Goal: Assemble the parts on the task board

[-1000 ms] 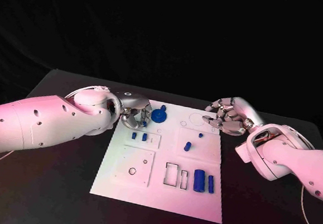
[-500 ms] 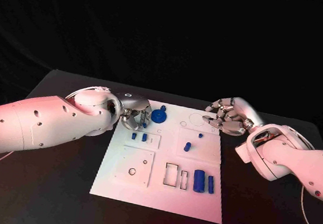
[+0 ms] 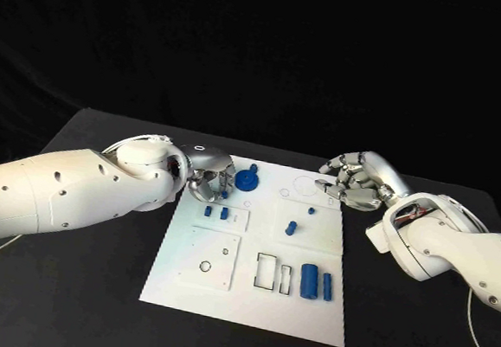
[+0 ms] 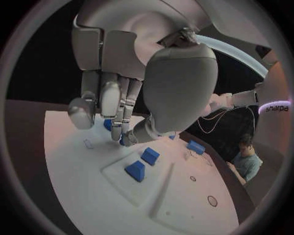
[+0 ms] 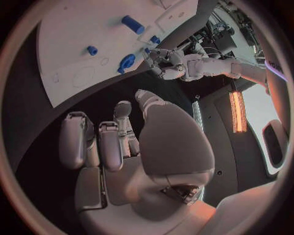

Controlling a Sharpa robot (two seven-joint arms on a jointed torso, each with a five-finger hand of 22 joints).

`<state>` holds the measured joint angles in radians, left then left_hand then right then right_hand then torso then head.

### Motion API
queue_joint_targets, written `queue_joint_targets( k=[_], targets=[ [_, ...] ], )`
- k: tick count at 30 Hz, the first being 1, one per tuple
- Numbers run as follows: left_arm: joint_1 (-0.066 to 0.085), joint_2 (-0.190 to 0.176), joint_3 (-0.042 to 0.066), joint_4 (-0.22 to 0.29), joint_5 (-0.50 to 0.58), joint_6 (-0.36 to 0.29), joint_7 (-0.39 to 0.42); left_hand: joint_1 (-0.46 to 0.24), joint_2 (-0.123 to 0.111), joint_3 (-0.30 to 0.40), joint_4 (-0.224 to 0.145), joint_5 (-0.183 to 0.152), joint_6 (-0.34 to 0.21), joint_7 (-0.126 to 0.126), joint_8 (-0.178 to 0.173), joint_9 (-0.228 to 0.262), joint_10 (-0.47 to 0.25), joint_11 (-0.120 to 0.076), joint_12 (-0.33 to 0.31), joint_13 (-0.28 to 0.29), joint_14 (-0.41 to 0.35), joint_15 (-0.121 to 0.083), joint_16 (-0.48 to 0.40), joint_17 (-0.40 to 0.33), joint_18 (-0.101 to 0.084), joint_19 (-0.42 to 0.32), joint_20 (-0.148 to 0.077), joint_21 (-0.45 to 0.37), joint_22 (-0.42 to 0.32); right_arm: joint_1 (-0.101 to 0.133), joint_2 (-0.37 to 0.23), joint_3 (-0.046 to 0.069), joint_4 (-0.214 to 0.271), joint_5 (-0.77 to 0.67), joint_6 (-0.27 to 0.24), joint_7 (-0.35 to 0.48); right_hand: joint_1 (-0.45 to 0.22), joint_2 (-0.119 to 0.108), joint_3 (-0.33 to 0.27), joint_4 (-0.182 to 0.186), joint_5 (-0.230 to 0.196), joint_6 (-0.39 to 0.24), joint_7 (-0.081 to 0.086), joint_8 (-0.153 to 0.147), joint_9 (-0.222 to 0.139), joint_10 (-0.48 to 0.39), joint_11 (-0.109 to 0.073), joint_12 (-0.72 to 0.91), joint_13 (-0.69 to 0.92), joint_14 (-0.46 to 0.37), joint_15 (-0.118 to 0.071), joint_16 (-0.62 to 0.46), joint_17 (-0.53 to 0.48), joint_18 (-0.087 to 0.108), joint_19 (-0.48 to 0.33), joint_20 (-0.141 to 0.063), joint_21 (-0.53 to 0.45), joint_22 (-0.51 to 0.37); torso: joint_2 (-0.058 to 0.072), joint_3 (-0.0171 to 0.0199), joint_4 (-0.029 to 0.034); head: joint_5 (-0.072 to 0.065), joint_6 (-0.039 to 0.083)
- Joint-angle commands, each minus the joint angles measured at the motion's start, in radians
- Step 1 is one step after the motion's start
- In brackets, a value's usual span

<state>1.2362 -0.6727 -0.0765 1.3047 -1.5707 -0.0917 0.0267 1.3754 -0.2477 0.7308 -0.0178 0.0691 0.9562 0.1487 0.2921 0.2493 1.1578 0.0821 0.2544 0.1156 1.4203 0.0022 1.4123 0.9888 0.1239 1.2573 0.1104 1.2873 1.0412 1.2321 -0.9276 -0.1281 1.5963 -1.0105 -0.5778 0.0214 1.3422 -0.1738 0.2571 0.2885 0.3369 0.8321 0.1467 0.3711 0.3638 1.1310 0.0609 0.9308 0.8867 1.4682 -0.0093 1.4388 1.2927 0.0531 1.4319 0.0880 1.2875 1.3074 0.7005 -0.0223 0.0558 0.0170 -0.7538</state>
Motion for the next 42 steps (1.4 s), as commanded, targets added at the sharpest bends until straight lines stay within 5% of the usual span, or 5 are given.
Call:
queue_joint_targets(
  k=[1,32,37,38,42],
  targets=[
    [0.0,0.002,0.0,0.0,-0.004,0.004,-0.01,-0.015,-0.003,-0.007,0.006,0.0,-0.007,0.002,-0.006,-0.001,-0.006,0.002,-0.008,-0.001,-0.006,0.006,-0.006,-0.009,-0.006,-0.012,0.0,-0.007,-0.007,-0.001,0.001,0.0,0.0,-0.007,0.0,0.0,-0.01,0.002,0.005,0.001,0.004,0.004,-0.003,0.006,-0.001,0.005,-0.004,-0.003,-0.001,0.039,-0.007,-0.005,-0.001,0.015,-0.005,0.001,-0.002,0.083,0.001,0.0003,-0.0005,0.001,0.0],
    [-0.001,-0.033,0.003,0.019,0.015,-0.039,-0.027,-0.035,-0.035,-0.023,0.019,0.005,-0.045,0.027,-0.056,-0.013,-0.071,0.031,-0.085,-0.012,-0.028,0.031,-0.018,-0.053,0.002,-0.038,0.014,-0.038,-0.051,-0.001,-0.002,0.0,-0.015,-0.053,0.051,-0.028,0.025,-0.011,0.059,-0.015,-0.051,0.005,-0.001,0.004,-0.009,-0.095,-0.002,-0.19,-0.164,0.042,-0.009,-0.006,0.0,0.011,0.004,0.0,0.007,0.092,0.0,-0.0005,-0.0014,-0.001,0.004],
    [0.0,-0.066,0.018,0.03,0.14,-0.099,0.001,-0.03,-0.032,-0.02,0.021,0.006,-0.053,0.036,-0.068,-0.016,-0.098,0.041,-0.108,-0.02,-0.066,0.039,-0.055,-0.147,0.019,-0.092,0.022,-0.091,-0.134,-0.001,-0.002,0.0,-0.028,-0.145,0.142,-0.06,0.08,-0.048,0.177,-0.043,-0.124,0.022,0.02,-0.019,-0.026,-0.109,0.015,-0.436,-0.366,0.042,0.009,-0.012,-0.014,0.007,0.015,0.008,0.026,0.108,-0.001,0.0008,-0.002,-0.005,0.006],
    [0.0,-0.074,0.02,0.032,0.186,-0.113,0.011,-0.024,-0.031,-0.022,0.021,0.005,-0.049,0.043,-0.072,-0.017,-0.12,0.048,-0.122,-0.027,-0.148,0.045,-0.133,-0.319,0.049,-0.193,0.026,-0.19,-0.282,-0.001,-0.002,0.0,-0.03,-0.168,0.16,-0.067,0.088,-0.054,0.196,-0.052,-0.124,0.029,0.015,-0.021,-0.027,-0.104,0.017,-0.471,-0.397,0.042,0.009,-0.011,-0.014,0.007,0.015,0.011,0.026,0.109,-0.001,0.0016,-0.0018,-0.008,0.006],
    [0.005,-0.113,0.027,0.04,0.527,-0.173,0.091,-0.035,-0.015,-0.049,0.049,0.002,-0.04,0.051,-0.08,-0.019,-0.132,0.053,-0.121,-0.032,-0.252,0.051,-0.236,-0.505,0.062,-0.261,0.033,-0.276,-0.374,-0.001,0.001,0.0,-0.035,-0.302,0.239,-0.098,0.087,-0.077,0.252,-0.084,-0.165,0.058,0.014,-0.038,-0.038,-0.096,0.028,-0.598,-0.513,0.042,0.018,-0.009,-0.013,0.006,0.019,0.02,0.035,0.118,-0.002,0.0025,-0.0003,-0.028,0.007]
  ],
)
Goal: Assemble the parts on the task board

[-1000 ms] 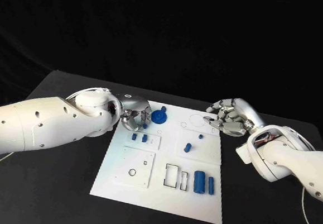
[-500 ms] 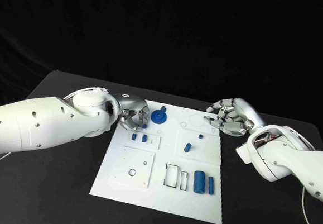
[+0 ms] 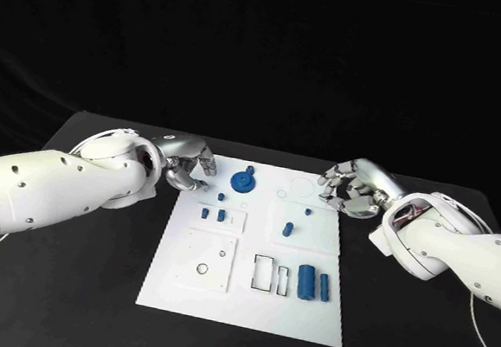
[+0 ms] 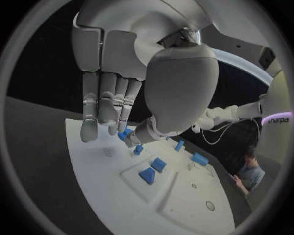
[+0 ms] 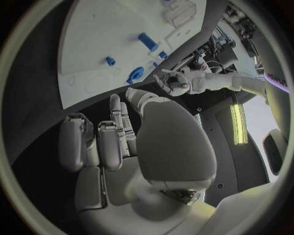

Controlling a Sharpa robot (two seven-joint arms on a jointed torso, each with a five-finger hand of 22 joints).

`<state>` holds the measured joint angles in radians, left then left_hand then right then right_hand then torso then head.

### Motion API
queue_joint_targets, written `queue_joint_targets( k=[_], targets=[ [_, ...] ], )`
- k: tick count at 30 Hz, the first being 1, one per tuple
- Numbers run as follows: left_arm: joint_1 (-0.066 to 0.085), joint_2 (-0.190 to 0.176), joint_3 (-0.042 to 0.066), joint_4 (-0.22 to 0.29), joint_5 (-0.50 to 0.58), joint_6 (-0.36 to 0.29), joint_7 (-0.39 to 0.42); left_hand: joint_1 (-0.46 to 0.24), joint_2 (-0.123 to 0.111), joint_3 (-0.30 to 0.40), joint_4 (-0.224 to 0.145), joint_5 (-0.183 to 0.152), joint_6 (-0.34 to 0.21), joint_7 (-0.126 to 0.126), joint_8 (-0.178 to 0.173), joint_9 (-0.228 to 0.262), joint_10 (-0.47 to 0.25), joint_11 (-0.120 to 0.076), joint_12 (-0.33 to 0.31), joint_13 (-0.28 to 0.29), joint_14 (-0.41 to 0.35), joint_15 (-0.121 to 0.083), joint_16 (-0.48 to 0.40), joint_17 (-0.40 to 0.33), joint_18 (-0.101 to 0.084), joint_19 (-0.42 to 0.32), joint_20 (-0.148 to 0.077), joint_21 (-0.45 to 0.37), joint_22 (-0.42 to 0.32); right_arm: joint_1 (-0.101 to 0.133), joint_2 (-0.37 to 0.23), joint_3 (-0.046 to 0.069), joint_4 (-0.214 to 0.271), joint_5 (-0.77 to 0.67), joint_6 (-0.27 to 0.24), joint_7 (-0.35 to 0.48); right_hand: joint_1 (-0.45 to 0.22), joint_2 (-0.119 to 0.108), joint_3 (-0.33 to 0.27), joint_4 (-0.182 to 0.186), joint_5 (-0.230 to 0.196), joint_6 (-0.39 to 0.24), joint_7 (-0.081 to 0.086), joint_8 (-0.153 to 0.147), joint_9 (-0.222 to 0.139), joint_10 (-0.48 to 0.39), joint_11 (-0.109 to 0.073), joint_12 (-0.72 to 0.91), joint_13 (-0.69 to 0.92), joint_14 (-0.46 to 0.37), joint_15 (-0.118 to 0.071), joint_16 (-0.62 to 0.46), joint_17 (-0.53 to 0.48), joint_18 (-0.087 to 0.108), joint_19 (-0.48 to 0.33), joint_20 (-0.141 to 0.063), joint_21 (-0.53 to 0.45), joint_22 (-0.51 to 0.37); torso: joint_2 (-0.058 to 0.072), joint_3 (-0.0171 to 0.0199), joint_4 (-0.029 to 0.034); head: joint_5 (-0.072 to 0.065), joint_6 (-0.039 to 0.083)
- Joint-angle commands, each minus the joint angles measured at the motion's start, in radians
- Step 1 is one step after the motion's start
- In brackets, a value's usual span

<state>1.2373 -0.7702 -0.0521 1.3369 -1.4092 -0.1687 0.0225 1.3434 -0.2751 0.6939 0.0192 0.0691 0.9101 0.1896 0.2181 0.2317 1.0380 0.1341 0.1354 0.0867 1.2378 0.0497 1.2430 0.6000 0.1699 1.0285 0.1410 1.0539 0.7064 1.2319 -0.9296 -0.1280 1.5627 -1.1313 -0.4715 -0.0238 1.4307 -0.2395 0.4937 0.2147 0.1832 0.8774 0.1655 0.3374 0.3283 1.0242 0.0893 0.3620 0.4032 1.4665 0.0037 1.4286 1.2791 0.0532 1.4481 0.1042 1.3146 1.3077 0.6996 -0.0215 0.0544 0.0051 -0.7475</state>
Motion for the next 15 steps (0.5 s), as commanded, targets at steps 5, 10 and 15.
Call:
queue_joint_targets(
  k=[5,10,15],
  targets=[
    [0.008,-0.053,0.005,0.032,0.761,-0.114,0.21,-0.006,0.022,-0.024,0.024,0.003,0.026,0.001,-0.001,0.002,0.04,-0.008,0.037,0.008,-0.094,-0.003,-0.093,-0.134,0.017,-0.045,0.0,-0.073,-0.059,-0.005,0.015,0.0,-0.003,-0.366,0.185,-0.095,-0.009,-0.023,0.031,-0.027,-0.023,0.024,-0.011,-0.013,-0.006,0.02,-0.002,-0.072,-0.075,0.044,0.004,0.002,0.0,0.004,0.005,0.005,0.012,0.123,0.002,-0.0009,-0.0001,-0.027,0.005],
    [0.009,-0.078,0.005,0.066,1.031,-0.064,0.267,0.018,0.035,-0.04,0.01,0.004,0.067,-0.017,0.02,0.013,0.131,-0.034,0.102,0.035,-0.11,-0.023,-0.114,-0.149,0.017,-0.048,-0.014,-0.099,-0.077,-0.013,0.029,0.0,-0.011,-0.459,0.19,-0.12,-0.026,-0.036,0.036,-0.036,-0.024,0.023,-0.01,-0.026,-0.012,0.028,0.0,-0.1,-0.11,0.041,0.007,-0.004,-0.012,0.007,-0.001,0.003,-0.001,0.117,0.002,-0.0014,-0.0003,-0.033,0.006],
    [0.008,-0.096,0.005,0.103,1.179,-0.055,0.319,0.011,0.03,-0.055,0.01,0.003,0.065,-0.018,0.019,0.013,0.104,-0.032,0.096,0.035,-0.123,-0.022,-0.121,-0.155,0.015,-0.052,-0.017,-0.111,-0.084,-0.022,0.049,0.0,-0.027,-0.519,0.184,-0.141,-0.038,-0.044,0.034,-0.041,-0.024,0.017,-0.004,-0.038,-0.016,0.027,0.006,-0.119,-0.133,0.041,0.01,-0.004,-0.013,0.006,0.0,0.006,0.0,0.118,0.002,-0.0027,0.0035,-0.037,0.005]
  ],
)
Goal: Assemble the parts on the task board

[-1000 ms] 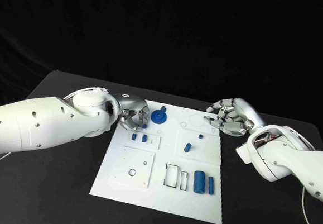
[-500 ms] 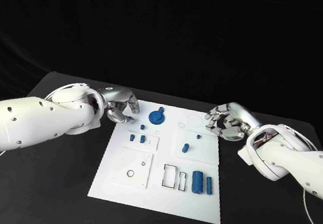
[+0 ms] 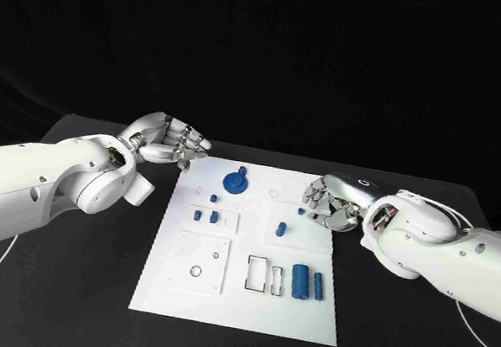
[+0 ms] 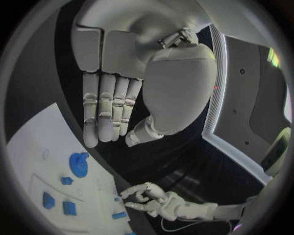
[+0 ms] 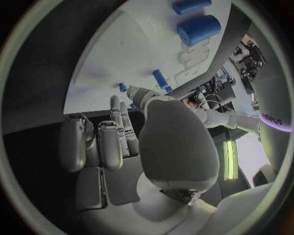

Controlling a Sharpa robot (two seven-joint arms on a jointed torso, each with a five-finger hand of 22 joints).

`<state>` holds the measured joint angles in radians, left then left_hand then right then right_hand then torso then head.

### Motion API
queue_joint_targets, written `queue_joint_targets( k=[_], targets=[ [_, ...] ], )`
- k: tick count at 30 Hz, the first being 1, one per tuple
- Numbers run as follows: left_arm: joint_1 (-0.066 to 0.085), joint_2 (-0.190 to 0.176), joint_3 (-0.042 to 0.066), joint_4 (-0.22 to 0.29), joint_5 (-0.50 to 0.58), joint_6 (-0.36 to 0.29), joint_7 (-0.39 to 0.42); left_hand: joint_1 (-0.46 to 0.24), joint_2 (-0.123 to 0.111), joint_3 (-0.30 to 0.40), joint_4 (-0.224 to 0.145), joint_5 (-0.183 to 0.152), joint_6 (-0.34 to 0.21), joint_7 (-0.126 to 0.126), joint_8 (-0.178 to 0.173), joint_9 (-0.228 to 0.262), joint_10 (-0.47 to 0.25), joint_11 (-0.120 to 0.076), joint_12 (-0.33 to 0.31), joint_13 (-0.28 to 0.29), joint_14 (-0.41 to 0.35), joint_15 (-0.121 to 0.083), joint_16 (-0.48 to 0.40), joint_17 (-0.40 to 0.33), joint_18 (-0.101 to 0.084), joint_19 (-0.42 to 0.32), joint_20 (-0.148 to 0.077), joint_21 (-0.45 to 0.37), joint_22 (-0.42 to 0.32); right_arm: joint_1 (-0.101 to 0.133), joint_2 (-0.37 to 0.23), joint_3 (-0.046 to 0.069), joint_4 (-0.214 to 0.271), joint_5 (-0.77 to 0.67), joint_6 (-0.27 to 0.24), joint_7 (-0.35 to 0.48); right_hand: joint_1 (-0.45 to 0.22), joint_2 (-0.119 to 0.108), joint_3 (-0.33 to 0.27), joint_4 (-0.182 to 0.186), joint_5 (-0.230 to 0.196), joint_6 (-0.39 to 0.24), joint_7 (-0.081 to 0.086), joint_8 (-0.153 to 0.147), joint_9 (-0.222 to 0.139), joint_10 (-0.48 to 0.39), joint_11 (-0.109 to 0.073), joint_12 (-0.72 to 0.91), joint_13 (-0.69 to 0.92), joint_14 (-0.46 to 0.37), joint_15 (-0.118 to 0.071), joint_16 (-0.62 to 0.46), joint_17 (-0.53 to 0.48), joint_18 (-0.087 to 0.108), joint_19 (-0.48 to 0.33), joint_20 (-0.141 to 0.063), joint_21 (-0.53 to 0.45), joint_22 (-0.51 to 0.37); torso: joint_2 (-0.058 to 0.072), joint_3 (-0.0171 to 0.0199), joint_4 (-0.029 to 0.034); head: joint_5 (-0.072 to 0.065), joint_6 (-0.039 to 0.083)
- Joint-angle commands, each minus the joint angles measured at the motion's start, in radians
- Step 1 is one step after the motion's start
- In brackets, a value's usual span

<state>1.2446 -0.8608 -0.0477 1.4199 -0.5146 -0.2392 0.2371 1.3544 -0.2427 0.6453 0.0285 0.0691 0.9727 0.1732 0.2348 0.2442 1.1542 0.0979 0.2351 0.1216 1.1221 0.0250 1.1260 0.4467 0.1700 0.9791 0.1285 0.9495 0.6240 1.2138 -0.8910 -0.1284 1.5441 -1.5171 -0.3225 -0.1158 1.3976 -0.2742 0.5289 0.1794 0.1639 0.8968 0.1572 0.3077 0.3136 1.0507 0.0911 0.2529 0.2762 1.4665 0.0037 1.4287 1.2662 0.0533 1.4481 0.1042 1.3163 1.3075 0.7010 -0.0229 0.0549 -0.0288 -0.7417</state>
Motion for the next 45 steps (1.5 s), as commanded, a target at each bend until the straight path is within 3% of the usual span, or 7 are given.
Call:
queue_joint_targets(
  k=[1,9,18,25,38,45],
  targets=[
    [0.001,-0.008,0.001,0.025,0.303,0.014,0.113,0.0,-0.002,-0.007,0.001,0.004,0.002,-0.002,0.003,0.001,-0.012,0.004,-0.004,0.0,-0.008,0.003,-0.004,-0.002,0.015,-0.003,-0.004,-0.007,-0.002,-0.005,0.014,0.0,-0.013,-0.141,0.034,-0.052,-0.005,-0.009,-0.001,-0.005,-0.005,-0.002,0.005,-0.008,-0.002,0.001,0.004,-0.01,-0.006,0.041,0.01,-0.004,0.0,0.006,0.0,0.006,-0.002,0.119,0.001,-0.0016,0.0029,-0.003,0.0],
    [0.001,-0.022,0.0,0.054,0.384,0.007,0.151,0.003,0.001,-0.008,-0.001,0.004,-0.001,0.0,0.002,0.001,-0.015,0.005,-0.003,0.0,-0.01,0.003,-0.005,-0.003,0.015,-0.003,-0.004,-0.01,-0.004,-0.017,0.046,-0.001,-0.033,-0.185,0.02,-0.066,-0.001,0.002,0.011,-0.016,-0.001,0.007,0.007,-0.011,-0.003,0.013,0.006,-0.018,-0.023,0.043,0.012,-0.001,0.006,0.004,0.004,0.008,0.006,0.124,0.003,-0.0008,0.0018,-0.004,-0.005],
    [0.001,-0.027,0.0,0.06,0.398,0.007,0.155,0.004,0.003,-0.009,-0.002,0.004,-0.005,0.002,0.0,0.0,-0.014,0.006,0.0,0.002,-0.011,0.004,-0.004,-0.003,0.015,-0.003,-0.004,-0.011,-0.005,-0.024,0.072,-0.001,-0.044,-0.196,0.007,-0.065,0.01,0.032,0.059,-0.041,-0.024,0.049,0.002,-0.005,0.0,0.061,-0.002,-0.023,-0.05,0.045,0.005,0.004,0.01,0.0,0.015,0.007,0.027,0.138,0.001,-0.0008,0.0022,-0.003,-0.012],
    [0.001,-0.029,0.0,0.062,0.4,0.008,0.15,0.004,0.004,-0.013,-0.003,0.004,-0.013,0.006,-0.005,-0.002,-0.018,0.008,0.002,0.003,-0.012,0.005,-0.003,-0.003,0.014,-0.002,-0.003,-0.013,-0.006,-0.032,0.086,-0.001,-0.055,-0.205,0.033,-0.074,0.01,0.05,0.09,-0.069,-0.036,0.089,-0.01,0.006,0.006,0.111,-0.017,-0.019,-0.059,0.046,-0.006,0.006,0.013,-0.004,0.024,-0.002,0.045,0.15,0.001,0.0001,0.0005,-0.001,-0.014],
    [0.001,-0.028,0.0,0.064,0.4,0.011,0.136,0.005,0.005,-0.013,-0.004,0.005,-0.015,0.007,-0.005,-0.002,-0.019,0.009,0.002,0.004,-0.012,0.006,-0.003,-0.003,0.014,-0.002,-0.003,-0.014,-0.007,-0.046,0.108,-0.001,-0.064,-0.235,0.074,-0.094,-0.003,0.057,0.099,-0.095,-0.039,0.118,-0.021,0.014,0.012,0.143,-0.028,-0.018,-0.061,0.048,-0.016,0.01,0.018,-0.007,0.03,-0.01,0.058,0.159,0.001,0.0013,-0.0002,-0.003,-0.018],
    [0.001,-0.027,0.0,0.064,0.398,0.009,0.127,0.009,0.005,-0.015,-0.007,0.005,-0.018,0.008,-0.007,-0.002,-0.023,0.01,0.003,0.005,-0.014,0.007,-0.002,-0.004,0.014,-0.001,-0.003,-0.015,-0.007,-0.048,0.117,-0.005,-0.064,-0.274,0.121,-0.122,-0.007,0.054,0.098,-0.098,-0.042,0.12,-0.021,0.014,0.013,0.143,-0.028,-0.02,-0.062,0.047,-0.016,0.009,0.016,-0.007,0.031,-0.011,0.059,0.16,0.0,0.0002,-0.0002,-0.005,-0.02]
  ],
)
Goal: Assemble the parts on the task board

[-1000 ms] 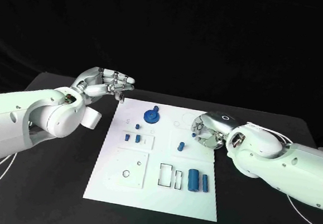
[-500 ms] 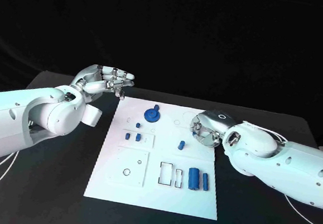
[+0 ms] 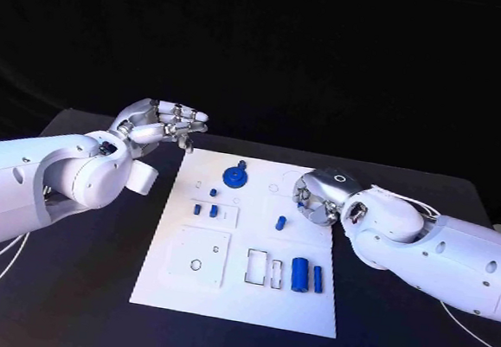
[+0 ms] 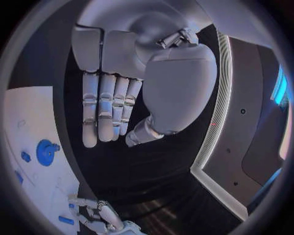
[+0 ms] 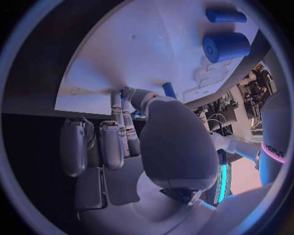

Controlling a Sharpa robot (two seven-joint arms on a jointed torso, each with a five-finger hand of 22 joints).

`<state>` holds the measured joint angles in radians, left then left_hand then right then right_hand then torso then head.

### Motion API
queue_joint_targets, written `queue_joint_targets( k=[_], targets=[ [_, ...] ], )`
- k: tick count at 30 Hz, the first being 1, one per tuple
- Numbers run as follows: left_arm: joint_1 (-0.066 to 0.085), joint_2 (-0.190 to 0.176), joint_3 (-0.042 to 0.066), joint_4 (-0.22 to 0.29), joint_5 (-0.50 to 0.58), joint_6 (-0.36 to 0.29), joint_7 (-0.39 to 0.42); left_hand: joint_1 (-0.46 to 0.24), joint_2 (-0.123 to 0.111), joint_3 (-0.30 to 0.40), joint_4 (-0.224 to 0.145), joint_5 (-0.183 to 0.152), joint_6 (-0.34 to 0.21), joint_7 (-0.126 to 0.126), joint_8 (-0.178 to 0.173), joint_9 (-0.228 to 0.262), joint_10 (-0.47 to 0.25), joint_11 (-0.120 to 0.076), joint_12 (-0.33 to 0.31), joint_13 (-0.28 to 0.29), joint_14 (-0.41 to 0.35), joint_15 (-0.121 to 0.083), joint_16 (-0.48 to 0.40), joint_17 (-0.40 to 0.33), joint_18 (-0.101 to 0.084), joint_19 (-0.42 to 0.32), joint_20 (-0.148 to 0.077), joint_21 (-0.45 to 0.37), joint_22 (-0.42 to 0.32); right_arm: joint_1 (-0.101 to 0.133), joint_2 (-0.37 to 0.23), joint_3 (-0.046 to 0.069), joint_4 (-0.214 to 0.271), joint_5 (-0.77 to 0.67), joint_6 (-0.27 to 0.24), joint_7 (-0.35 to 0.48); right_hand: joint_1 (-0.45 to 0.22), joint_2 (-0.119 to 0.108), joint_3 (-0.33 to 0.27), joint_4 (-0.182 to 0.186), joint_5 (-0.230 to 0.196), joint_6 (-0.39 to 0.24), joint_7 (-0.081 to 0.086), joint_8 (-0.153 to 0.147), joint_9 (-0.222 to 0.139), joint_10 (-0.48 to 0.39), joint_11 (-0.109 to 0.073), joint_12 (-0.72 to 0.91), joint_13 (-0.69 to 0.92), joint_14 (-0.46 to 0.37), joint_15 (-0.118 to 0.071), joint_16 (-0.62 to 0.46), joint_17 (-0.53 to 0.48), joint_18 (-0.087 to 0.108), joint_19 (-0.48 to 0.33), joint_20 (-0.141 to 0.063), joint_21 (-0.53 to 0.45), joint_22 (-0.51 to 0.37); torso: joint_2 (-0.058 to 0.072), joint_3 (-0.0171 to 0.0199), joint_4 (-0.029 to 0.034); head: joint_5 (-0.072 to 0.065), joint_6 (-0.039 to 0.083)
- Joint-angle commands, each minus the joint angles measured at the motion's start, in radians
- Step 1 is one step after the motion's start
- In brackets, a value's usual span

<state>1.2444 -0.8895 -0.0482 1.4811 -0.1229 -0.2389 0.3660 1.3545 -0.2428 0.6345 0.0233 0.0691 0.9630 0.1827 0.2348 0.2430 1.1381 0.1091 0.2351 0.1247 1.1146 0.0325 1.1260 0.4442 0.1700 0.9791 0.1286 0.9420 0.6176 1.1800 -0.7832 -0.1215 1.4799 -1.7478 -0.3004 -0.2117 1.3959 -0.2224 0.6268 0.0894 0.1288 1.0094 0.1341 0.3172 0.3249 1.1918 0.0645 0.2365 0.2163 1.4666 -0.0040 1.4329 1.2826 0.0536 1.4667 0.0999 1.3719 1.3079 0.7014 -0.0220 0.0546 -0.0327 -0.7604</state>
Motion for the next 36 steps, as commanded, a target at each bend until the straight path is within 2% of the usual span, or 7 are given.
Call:
queue_joint_targets(
  k=[1,6,9,15,18,36],
  targets=[
    [0.001,0.002,0.001,0.003,0.006,0.009,-0.003,0.009,0.005,-0.004,-0.002,0.005,-0.008,-0.001,-0.007,-0.001,-0.007,-0.001,0.003,0.001,-0.006,-0.001,-0.002,-0.001,0.014,-0.002,-0.003,-0.007,-0.001,-0.015,0.009,-0.012,0.001,-0.046,0.102,-0.028,-0.005,0.003,0.0,-0.008,-0.007,0.007,0.002,0.004,0.001,0.002,-0.001,-0.003,-0.002,0.047,-0.009,0.005,-0.001,-0.007,0.012,-0.007,0.004,0.159,-0.001,-0.001,0.0003,-0.002,-0.002],
    [0.001,0.002,0.001,0.003,0.005,0.008,-0.007,0.012,0.007,-0.004,-0.004,0.006,-0.01,0.0,-0.007,-0.001,-0.009,0.0,0.004,0.002,-0.009,0.0,-0.003,-0.002,0.014,-0.002,-0.002,-0.008,-0.001,-0.016,0.01,-0.013,0.007,-0.069,0.078,-0.045,-0.005,0.007,0.005,-0.016,-0.008,0.014,-0.001,0.006,0.003,0.003,-0.003,-0.007,-0.003,0.048,-0.01,0.006,0.002,-0.009,0.015,-0.008,0.01,0.163,-0.001,-0.0008,0.0005,-0.004,-0.002],
    [0.001,0.002,0.001,0.004,0.004,0.007,-0.008,0.014,0.008,-0.004,-0.005,0.006,-0.011,0.001,-0.008,-0.002,-0.011,0.001,0.005,0.003,-0.01,0.001,-0.003,-0.003,0.014,-0.002,-0.002,-0.009,-0.002,-0.016,0.008,-0.013,0.012,-0.077,0.062,-0.055,0.008,0.036,0.029,-0.044,-0.012,0.033,-0.005,0.015,0.01,0.023,-0.009,-0.009,-0.003,0.049,-0.016,0.008,0.003,-0.014,0.026,-0.015,0.033,0.177,-0.001,-0.0006,0.0012,-0.004,-0.001],
    [0.001,0.001,0.001,0.007,-0.011,0.003,-0.009,0.017,0.011,-0.003,-0.007,0.007,-0.013,0.003,-0.009,-0.002,-0.014,0.002,0.007,0.003,-0.012,0.001,-0.003,-0.003,0.014,-0.002,-0.002,-0.009,-0.002,-0.016,0.007,-0.013,0.018,-0.087,0.029,-0.075,0.003,0.056,0.054,-0.065,-0.023,0.032,-0.003,0.012,0.012,0.028,-0.007,-0.018,-0.006,0.049,-0.015,0.008,0.003,-0.018,0.034,-0.015,0.049,0.186,-0.001,-0.0019,0.0025,-0.003,-0.001],
    [0.001,0.0,0.001,0.008,-0.014,0.003,-0.009,0.017,0.011,-0.004,-0.008,0.007,-0.013,0.003,-0.009,-0.002,-0.014,0.002,0.007,0.004,-0.013,0.001,-0.003,-0.003,0.014,-0.002,-0.001,-0.009,-0.002,-0.016,0.005,-0.013,0.021,-0.091,0.012,-0.082,-0.003,0.064,0.067,-0.072,-0.027,0.033,-0.003,0.012,0.014,0.033,-0.007,-0.022,-0.008,0.05,-0.015,0.009,0.003,-0.019,0.036,-0.015,0.053,0.189,-0.001,-0.0013,0.0022,-0.004,-0.001],
    [0.001,0.0,0.001,0.008,-0.018,0.007,-0.012,0.016,0.012,-0.009,-0.009,0.008,-0.022,0.008,-0.013,-0.004,-0.027,0.007,0.012,0.007,-0.012,0.005,0.005,-0.003,0.014,0.0,0.001,-0.008,-0.001,-0.005,-0.017,-0.007,0.057,-0.073,-0.066,-0.071,-0.016,0.059,0.073,-0.081,-0.032,0.034,-0.002,0.012,0.017,0.035,-0.007,-0.028,-0.01,0.049,-0.015,0.007,-0.004,-0.021,0.04,-0.015,0.063,0.194,-0.001,-0.0011,0.0005,-0.005,0.006]
  ],
)
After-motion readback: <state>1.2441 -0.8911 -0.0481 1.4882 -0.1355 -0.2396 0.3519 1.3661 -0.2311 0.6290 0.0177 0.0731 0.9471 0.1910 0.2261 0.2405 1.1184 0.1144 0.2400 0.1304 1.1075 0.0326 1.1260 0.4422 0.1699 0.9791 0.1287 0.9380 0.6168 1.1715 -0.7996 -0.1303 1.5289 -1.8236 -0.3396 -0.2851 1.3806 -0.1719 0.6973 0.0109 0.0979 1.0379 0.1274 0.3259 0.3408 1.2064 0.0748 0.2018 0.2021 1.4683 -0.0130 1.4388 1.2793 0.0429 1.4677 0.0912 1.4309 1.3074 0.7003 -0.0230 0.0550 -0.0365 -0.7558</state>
